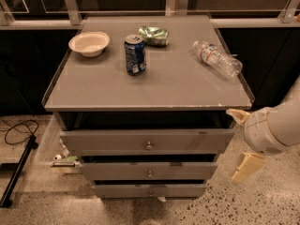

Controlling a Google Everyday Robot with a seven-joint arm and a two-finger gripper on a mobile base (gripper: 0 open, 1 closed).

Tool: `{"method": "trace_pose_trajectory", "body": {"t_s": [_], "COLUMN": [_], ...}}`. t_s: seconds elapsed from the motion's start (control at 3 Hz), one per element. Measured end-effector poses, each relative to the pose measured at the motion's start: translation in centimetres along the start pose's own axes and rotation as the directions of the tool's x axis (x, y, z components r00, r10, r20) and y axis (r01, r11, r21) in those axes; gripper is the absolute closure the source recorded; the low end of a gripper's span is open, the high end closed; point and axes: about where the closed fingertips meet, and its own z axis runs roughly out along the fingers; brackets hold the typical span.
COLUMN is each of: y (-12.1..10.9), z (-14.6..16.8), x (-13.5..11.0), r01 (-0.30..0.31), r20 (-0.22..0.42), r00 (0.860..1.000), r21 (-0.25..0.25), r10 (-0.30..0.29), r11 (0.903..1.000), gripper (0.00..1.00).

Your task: Open top drawer

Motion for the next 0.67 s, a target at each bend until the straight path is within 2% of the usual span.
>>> {"method": "trace_pose_trajectory", "body": {"t_s": [0.33, 0.67], "y": [-0.7, -2.5], "z": [2.2, 4.6], "x": [0.7, -0.7], "r01": [0.007, 0.073], "r20": [0.067, 0.184], "r00": [0.998, 0.979], "r21": [0.024, 0.075], "r10": [-0.009, -0.086], "r11": [0.9997, 0.9945], "gripper": [0.00, 0.00]}}
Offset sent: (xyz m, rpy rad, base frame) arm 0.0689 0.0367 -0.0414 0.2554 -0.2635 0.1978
